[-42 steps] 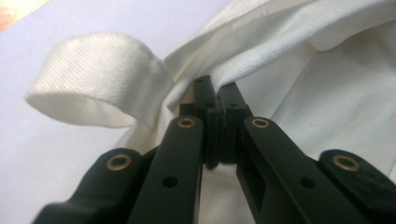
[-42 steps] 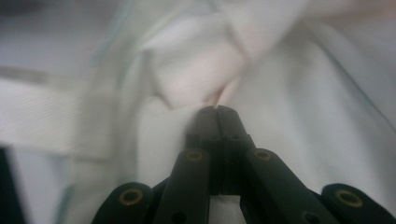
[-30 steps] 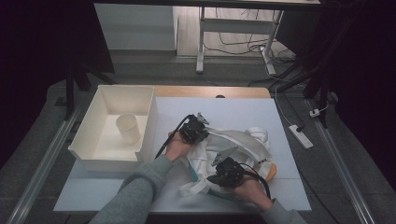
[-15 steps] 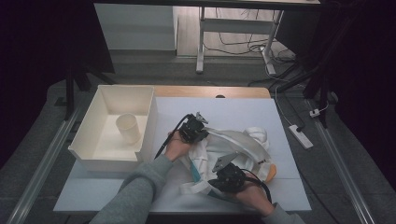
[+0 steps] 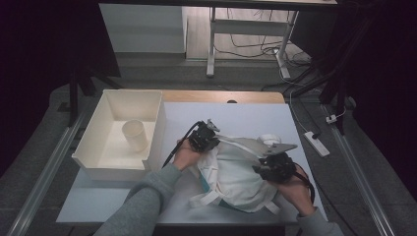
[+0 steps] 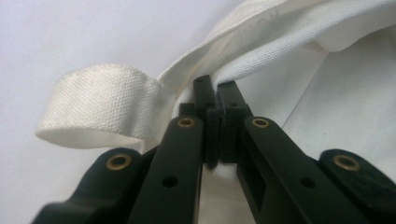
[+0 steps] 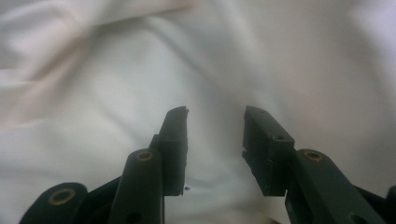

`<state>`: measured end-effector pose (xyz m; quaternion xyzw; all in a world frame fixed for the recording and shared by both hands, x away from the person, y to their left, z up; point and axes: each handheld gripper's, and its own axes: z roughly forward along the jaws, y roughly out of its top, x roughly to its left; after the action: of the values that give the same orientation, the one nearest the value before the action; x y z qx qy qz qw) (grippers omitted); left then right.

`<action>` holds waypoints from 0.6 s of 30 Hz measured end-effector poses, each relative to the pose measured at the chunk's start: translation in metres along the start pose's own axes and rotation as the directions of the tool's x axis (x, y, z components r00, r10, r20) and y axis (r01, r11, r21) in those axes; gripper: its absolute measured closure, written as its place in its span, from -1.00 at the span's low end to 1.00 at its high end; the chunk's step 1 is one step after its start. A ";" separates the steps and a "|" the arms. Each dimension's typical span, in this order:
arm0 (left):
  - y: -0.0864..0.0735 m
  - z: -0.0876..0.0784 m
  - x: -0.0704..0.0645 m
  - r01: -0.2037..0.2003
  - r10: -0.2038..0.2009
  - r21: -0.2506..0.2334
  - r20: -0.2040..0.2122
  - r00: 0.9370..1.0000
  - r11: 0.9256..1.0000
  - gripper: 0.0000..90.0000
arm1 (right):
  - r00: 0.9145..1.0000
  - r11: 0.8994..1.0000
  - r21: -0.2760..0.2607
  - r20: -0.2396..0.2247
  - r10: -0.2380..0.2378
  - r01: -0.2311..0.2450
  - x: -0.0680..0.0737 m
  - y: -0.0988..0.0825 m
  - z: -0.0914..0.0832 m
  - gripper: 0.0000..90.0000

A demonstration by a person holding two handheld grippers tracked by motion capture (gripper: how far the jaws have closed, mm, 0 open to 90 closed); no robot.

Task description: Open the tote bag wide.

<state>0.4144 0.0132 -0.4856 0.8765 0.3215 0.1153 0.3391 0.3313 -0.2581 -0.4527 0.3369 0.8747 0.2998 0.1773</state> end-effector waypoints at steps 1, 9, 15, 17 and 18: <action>0.000 0.000 0.000 -0.003 0.003 0.002 0.000 1.000 1.000 0.96 | 1.000 1.000 0.000 0.027 0.007 -0.007 -0.005 -0.002 -0.002 0.31; 0.000 0.001 -0.002 -0.010 0.010 0.004 -0.001 1.000 1.000 0.96 | 0.996 0.998 0.068 0.085 -0.015 0.010 -0.020 -0.004 0.019 0.50; -0.001 -0.005 -0.001 -0.018 0.018 -0.016 0.023 1.000 1.000 0.96 | 0.991 1.000 0.025 0.137 0.003 -0.007 -0.030 0.003 0.020 0.90; 0.000 -0.006 -0.004 -0.034 0.034 -0.020 0.007 0.999 0.999 0.96 | 0.988 0.999 -0.031 0.144 0.047 -0.043 -0.036 0.008 0.012 0.90; 0.001 -0.006 -0.005 -0.040 0.041 -0.018 0.005 0.999 0.999 0.96 | 0.987 0.997 -0.048 0.150 0.064 -0.058 -0.038 0.011 0.010 0.90</action>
<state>0.4086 0.0130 -0.4809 0.8801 0.3018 0.1227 0.3453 0.3686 -0.2740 -0.4494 0.3814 0.8412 0.2977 0.2413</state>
